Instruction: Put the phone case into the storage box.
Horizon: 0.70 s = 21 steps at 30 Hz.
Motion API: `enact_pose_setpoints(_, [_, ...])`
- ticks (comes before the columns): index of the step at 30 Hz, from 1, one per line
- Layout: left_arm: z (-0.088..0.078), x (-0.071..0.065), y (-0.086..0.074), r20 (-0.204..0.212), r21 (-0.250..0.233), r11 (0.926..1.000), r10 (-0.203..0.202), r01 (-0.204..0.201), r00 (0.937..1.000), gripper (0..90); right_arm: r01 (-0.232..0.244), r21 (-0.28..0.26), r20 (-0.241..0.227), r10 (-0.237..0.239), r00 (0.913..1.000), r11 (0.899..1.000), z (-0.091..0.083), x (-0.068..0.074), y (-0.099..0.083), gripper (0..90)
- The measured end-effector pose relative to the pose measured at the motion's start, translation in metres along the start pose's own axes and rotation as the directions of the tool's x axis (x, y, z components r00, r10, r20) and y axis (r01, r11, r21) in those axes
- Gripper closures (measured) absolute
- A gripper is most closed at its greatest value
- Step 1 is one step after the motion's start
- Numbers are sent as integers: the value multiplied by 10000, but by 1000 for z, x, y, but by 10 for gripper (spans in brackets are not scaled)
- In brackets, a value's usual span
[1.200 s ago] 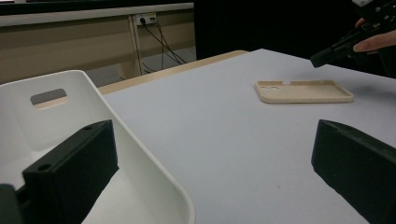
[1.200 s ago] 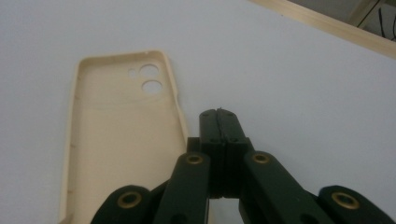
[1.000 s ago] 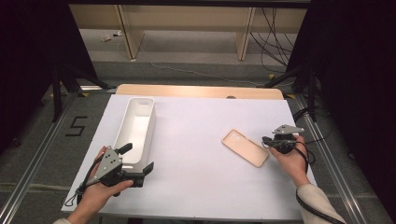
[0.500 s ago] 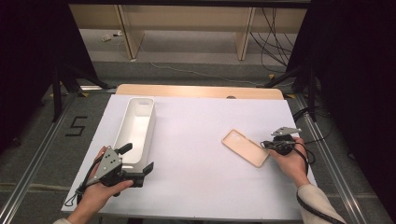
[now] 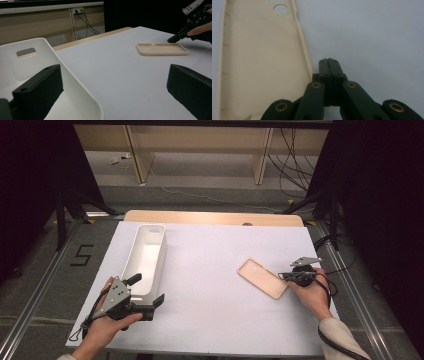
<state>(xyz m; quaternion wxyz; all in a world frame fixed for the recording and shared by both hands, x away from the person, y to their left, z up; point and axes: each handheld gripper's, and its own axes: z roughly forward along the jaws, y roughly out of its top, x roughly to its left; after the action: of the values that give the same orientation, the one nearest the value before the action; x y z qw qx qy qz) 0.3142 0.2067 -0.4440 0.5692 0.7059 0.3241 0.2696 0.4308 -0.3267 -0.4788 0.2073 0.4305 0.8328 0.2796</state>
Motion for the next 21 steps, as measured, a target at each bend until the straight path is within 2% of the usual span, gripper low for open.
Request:
enact_pose_setpoints(2, [0, 0, 0, -3, -2, 10000, -6, 6, 10000, 0, 52, -38, -7, -52, 10000, 10000, 0, 0, 0, 900])
enact_pose_setpoints(4, [0, 0, 0, -1, -10, 10000, -9, 9, 10000, 0, -226, 140, -51, 226, 9997, 9996, -1, 3, 0, 900])
enact_pose_setpoints(7, [0, 0, 0, -6, -10, 10000, -23, 23, 10000, 0, -244, 198, -61, 246, 9997, 9995, -2, 3, 0, 900])
enact_pose_setpoints(8, [0, 0, 0, -6, -14, 10000, -21, 21, 10000, 0, 11, 146, -72, -10, 10000, 9999, -1, 2, 0, 900])
enact_pose_setpoints(14, [-1, 0, 0, -13, -15, 10000, -40, 40, 10000, 0, 82, 193, -25, -81, 10000, 9998, -3, 4, 0, 900])
enact_pose_setpoints(15, [-1, 0, 0, -7, -17, 10000, -35, 35, 10000, 0, -146, 244, -32, 147, 9999, 9996, -3, 6, -1, 900])
enact_pose_setpoints(16, [-1, 0, 0, -7, -17, 10000, -35, 35, 10000, 0, -146, 244, -32, 147, 9999, 9996, -3, 6, -1, 900])
enact_pose_setpoints(17, [-1, 0, 0, -16, -14, 10000, -41, 41, 10000, 0, -14, 388, -125, 19, 9999, 9992, -4, 6, 0, 900])
enact_pose_setpoints(19, [-1, 0, 0, -18, -13, 10000, -45, 45, 10000, 0, -38, 399, -129, 43, 9999, 9992, -5, 6, 0, 900])
enact_pose_setpoints(20, [-1, 0, 0, -29, -7, 10000, -50, 50, 10000, 0, 233, 309, -29, -233, 9997, 9992, -4, 6, 0, 900])
enact_pose_setpoints(21, [-1, 0, 0, -21, -11, 10000, -50, 50, 10000, 0, 259, 353, -39, -258, 9997, 9990, -4, 6, 0, 900])
